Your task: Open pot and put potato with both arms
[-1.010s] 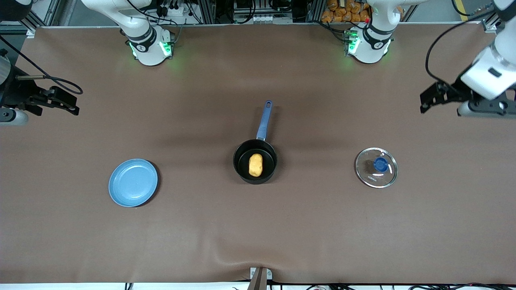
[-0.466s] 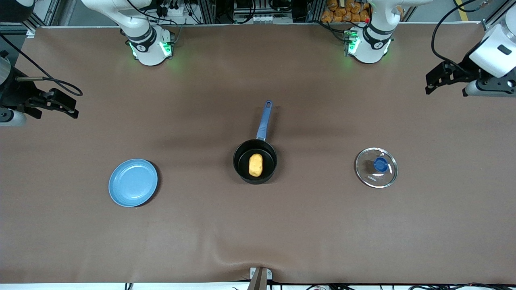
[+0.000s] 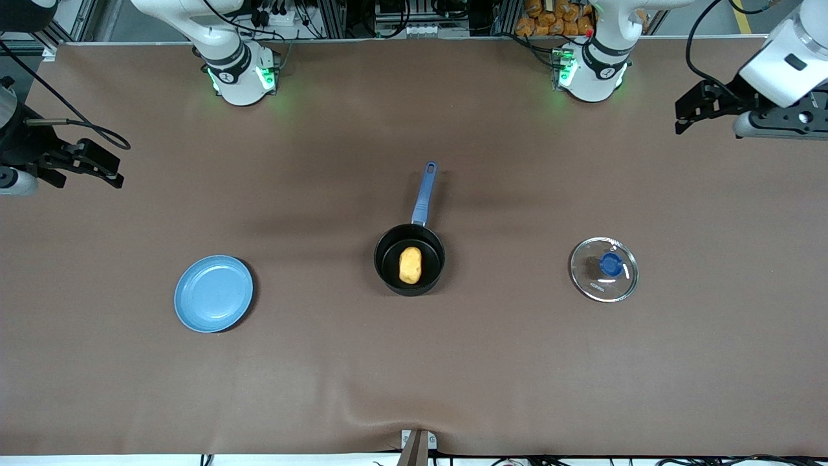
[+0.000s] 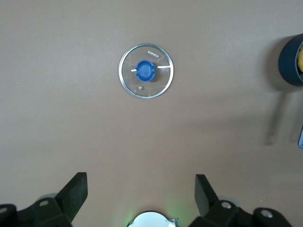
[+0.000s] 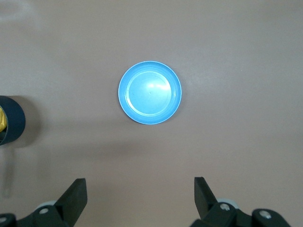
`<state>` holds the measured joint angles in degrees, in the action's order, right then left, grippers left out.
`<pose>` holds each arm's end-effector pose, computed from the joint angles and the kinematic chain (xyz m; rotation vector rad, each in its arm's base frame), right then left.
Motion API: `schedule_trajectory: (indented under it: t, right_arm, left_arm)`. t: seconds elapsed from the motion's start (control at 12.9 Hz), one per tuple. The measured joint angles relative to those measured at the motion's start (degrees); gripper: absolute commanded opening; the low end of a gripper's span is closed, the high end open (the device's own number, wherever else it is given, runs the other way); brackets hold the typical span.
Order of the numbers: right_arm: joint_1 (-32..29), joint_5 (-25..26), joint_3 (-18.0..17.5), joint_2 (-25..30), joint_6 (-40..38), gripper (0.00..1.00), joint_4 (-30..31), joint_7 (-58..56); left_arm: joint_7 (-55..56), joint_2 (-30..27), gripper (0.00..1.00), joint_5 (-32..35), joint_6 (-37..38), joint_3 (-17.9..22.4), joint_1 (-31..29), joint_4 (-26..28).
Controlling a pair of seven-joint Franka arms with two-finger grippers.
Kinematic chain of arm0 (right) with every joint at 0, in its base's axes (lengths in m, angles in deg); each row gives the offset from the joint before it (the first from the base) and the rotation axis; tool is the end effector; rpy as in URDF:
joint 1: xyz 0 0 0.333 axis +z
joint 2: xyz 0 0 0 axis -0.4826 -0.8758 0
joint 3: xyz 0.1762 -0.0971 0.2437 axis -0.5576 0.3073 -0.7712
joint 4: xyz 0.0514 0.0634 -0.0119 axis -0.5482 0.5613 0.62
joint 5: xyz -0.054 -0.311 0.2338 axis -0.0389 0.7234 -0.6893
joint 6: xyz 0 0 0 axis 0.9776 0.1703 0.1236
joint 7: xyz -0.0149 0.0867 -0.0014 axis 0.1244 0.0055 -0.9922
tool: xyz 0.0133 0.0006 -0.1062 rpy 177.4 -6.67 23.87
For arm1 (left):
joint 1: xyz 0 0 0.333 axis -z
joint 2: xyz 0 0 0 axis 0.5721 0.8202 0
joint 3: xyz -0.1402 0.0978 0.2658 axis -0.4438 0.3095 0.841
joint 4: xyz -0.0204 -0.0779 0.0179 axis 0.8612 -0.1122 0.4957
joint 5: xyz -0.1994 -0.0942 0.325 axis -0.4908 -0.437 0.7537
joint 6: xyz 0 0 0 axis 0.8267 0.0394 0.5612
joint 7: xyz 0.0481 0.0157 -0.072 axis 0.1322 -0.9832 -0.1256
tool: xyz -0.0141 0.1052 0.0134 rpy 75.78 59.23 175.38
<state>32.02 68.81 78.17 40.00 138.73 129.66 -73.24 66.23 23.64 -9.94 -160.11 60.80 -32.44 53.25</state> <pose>0.5550 0.0178 0.6275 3.1402 -0.0272 0.0483 0.4907 -0.0739 0.6402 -3.1217 0.1684 0.0702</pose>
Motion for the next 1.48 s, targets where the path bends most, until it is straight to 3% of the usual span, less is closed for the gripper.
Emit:
schedule_trajectory:
  t: [0.7,1.48]
  right_arm:
    - [0.0,0.0,0.0,0.0,-1.0,1.00,0.0,0.0]
    - [0.0,0.0,-0.1,0.0,-1.5,1.00,0.0,0.0]
  left_arm:
    - [1.7,0.0,1.00,0.0,0.6,2.3,-1.1,-1.7]
    - [1.7,0.2,1.00,0.0,1.1,2.2,-1.0,-1.8]
